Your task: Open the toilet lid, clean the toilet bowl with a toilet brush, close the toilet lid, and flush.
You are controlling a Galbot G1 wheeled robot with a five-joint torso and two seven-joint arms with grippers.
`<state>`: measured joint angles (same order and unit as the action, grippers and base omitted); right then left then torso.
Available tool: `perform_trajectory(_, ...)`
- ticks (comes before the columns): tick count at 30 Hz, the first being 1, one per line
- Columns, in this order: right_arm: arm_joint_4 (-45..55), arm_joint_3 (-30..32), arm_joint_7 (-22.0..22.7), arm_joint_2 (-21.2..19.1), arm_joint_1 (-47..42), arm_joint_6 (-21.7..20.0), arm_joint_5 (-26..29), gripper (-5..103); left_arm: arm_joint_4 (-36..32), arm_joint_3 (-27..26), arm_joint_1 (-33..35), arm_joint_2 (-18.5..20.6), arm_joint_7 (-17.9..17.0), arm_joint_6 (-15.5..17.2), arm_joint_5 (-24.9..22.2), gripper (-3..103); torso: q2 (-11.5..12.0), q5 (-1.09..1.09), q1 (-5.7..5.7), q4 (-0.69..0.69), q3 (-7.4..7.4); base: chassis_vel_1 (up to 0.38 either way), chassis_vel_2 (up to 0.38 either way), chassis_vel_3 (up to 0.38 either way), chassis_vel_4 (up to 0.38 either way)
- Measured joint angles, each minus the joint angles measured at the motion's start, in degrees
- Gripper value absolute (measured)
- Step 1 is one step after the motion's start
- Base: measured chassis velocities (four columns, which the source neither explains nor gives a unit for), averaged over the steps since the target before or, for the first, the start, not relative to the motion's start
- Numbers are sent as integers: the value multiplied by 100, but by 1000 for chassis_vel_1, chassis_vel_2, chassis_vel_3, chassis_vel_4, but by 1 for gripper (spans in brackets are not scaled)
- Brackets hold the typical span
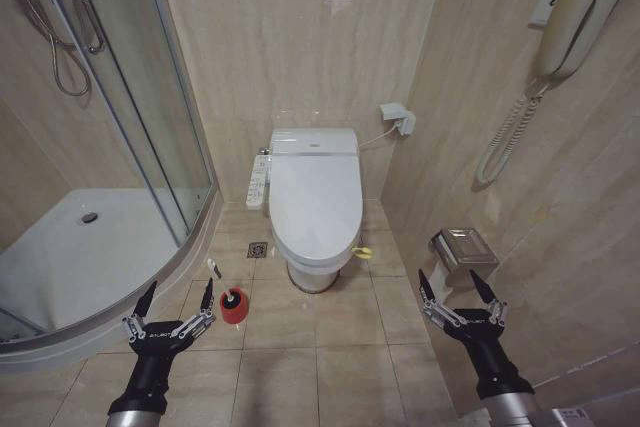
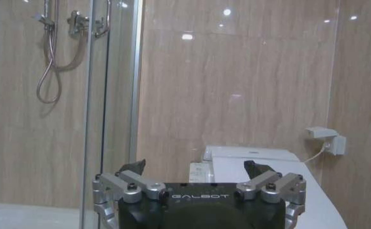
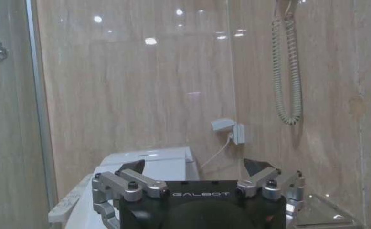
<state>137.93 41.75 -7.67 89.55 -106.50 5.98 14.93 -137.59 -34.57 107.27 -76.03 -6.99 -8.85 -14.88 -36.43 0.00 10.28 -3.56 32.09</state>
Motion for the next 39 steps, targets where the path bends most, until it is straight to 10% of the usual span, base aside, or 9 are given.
perform_trajectory(39,0,0,0,0,0,0,0,100,0,0,0,0,0,0,0,100,0,0,0,0,0,0,0,0,0)
